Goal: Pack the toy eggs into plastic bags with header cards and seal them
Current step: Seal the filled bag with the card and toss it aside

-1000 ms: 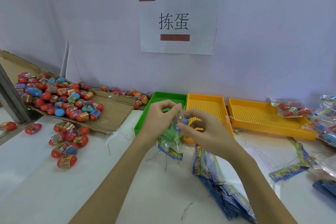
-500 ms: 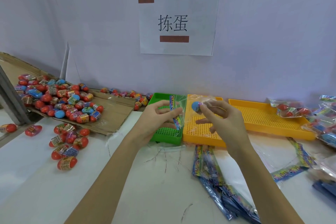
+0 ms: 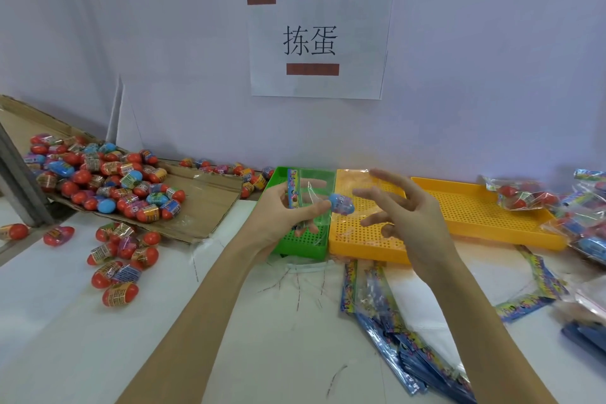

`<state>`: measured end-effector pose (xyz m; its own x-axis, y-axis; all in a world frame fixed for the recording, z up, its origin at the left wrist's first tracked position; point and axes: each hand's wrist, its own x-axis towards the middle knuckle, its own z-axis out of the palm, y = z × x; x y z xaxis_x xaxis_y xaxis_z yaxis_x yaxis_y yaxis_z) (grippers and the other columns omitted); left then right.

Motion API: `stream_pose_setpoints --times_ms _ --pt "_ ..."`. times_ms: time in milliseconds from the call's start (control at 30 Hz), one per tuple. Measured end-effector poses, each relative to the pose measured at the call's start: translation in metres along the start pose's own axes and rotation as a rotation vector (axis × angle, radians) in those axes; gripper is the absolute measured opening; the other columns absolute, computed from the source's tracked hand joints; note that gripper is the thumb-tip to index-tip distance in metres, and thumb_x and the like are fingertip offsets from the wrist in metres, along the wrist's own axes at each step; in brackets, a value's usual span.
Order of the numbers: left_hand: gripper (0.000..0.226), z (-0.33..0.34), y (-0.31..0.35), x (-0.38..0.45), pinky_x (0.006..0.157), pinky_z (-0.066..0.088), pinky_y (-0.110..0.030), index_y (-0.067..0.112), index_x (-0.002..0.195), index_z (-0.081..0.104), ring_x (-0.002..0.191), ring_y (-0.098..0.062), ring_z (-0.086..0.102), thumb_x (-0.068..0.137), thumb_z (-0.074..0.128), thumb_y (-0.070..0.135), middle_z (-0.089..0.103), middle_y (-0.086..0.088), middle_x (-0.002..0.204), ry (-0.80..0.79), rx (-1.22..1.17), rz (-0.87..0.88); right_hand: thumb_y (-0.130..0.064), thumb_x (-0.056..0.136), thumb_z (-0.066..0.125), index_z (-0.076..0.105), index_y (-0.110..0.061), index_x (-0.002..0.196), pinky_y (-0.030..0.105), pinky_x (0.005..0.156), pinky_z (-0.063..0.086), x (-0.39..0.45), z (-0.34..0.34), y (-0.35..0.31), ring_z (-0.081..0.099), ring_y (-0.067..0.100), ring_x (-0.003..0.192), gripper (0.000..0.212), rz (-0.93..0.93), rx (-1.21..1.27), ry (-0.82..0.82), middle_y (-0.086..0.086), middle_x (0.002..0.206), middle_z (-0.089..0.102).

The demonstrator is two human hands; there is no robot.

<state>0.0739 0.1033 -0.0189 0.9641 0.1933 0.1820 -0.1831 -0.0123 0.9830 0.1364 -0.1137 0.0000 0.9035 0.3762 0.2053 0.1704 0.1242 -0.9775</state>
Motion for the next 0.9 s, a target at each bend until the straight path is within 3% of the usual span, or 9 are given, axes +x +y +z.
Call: stream_pose_setpoints --times_ms 100,200,333,400,500,567,633,800,900 --pt "0.045 0.004 -0.002 0.001 0.046 0.046 -0.019 0.018 0.118 0.073 0.056 -0.015 0.064 0.076 0.088 0.027 0.075 -0.002 0.084 0.045 -0.094 -0.015 -0.039 0.095 0.070 0.059 -0.018 0.118 0.022 0.045 0.048 0.001 0.005 0.005 0.072 0.022 0.060 0.034 0.039 -0.054 -0.019 -0.005 0.102 0.080" --pt "0.032 0.007 -0.004 0.003 0.045 0.044 -0.018 0.018 0.106 0.080 0.053 -0.012 0.061 0.076 0.087 0.023 0.073 -0.005 0.082 0.059 -0.204 -0.045 -0.036 0.087 0.079 0.048 -0.027 0.129 0.024 0.043 0.049 0.001 0.007 0.007 0.075 0.027 0.063 0.053 0.018 -0.127 -0.075 -0.011 0.105 0.078" --pt "0.055 0.011 -0.002 0.000 0.046 0.045 -0.019 0.005 0.120 0.071 0.060 -0.016 0.066 0.077 0.086 0.036 0.075 -0.007 0.093 0.094 -0.182 -0.105 -0.027 0.088 0.080 0.039 -0.037 0.145 0.025 0.042 0.052 -0.001 0.010 0.012 0.074 0.027 0.059 0.071 -0.111 -0.258 -0.133 -0.014 0.108 0.076" --pt "0.050 0.011 -0.001 -0.001 0.056 0.054 -0.021 0.007 0.121 0.070 0.085 -0.023 0.076 0.084 0.080 0.039 0.079 -0.005 0.109 0.054 -0.138 -0.125 -0.028 0.089 0.079 0.041 -0.033 0.143 0.025 0.042 0.051 0.000 0.013 0.012 0.074 0.025 0.058 0.066 -0.144 -0.269 -0.101 -0.015 0.107 0.075" --pt "0.039 0.010 0.002 -0.002 0.082 0.063 -0.033 0.003 0.125 0.071 0.110 -0.037 0.073 0.097 0.070 0.030 0.075 -0.014 0.123 -0.075 -0.261 -0.162 -0.031 0.088 0.079 0.049 -0.030 0.123 0.021 0.040 0.048 0.001 0.015 0.012 0.075 0.020 0.060 0.046 -0.179 -0.287 -0.028 -0.019 0.103 0.075" --pt "0.036 0.011 0.004 -0.003 0.089 0.063 -0.039 0.002 0.124 0.072 0.112 -0.039 0.072 0.099 0.068 0.027 0.072 -0.019 0.126 -0.102 -0.356 -0.207 -0.030 0.088 0.079 0.053 -0.026 0.112 0.019 0.040 0.046 0.002 0.015 0.015 0.075 0.020 0.062 0.035 -0.183 -0.298 -0.036 -0.017 0.104 0.077" --pt "0.038 0.013 0.004 -0.003 0.086 0.063 -0.036 0.001 0.122 0.073 0.113 -0.034 0.073 0.095 0.074 0.028 0.072 -0.019 0.128 -0.091 -0.381 -0.237 -0.028 0.091 0.076 0.055 -0.025 0.111 0.019 0.039 0.045 0.002 0.017 0.020 0.075 0.021 0.061 0.029 -0.184 -0.309 -0.072 -0.017 0.103 0.077" --pt "0.050 0.015 -0.002 -0.002 0.080 0.062 -0.030 -0.004 0.125 0.068 0.110 -0.033 0.074 0.084 0.082 0.020 0.074 -0.020 0.121 -0.101 -0.346 -0.216 -0.023 0.103 0.062 0.043 -0.029 0.139 0.027 0.038 0.049 0.000 0.020 0.020 0.075 0.026 0.060 0.042 -0.172 -0.236 -0.173 -0.013 0.105 0.077" --pt "0.049 0.013 -0.005 0.001 0.083 0.064 -0.034 -0.005 0.122 0.068 0.105 -0.035 0.076 0.082 0.084 0.019 0.075 -0.020 0.118 -0.015 -0.291 -0.155 -0.023 0.104 0.060 0.043 -0.032 0.143 0.023 0.039 0.048 -0.001 0.019 0.019 0.072 0.021 0.053 0.044 -0.278 -0.283 -0.008 -0.012 0.105 0.076"
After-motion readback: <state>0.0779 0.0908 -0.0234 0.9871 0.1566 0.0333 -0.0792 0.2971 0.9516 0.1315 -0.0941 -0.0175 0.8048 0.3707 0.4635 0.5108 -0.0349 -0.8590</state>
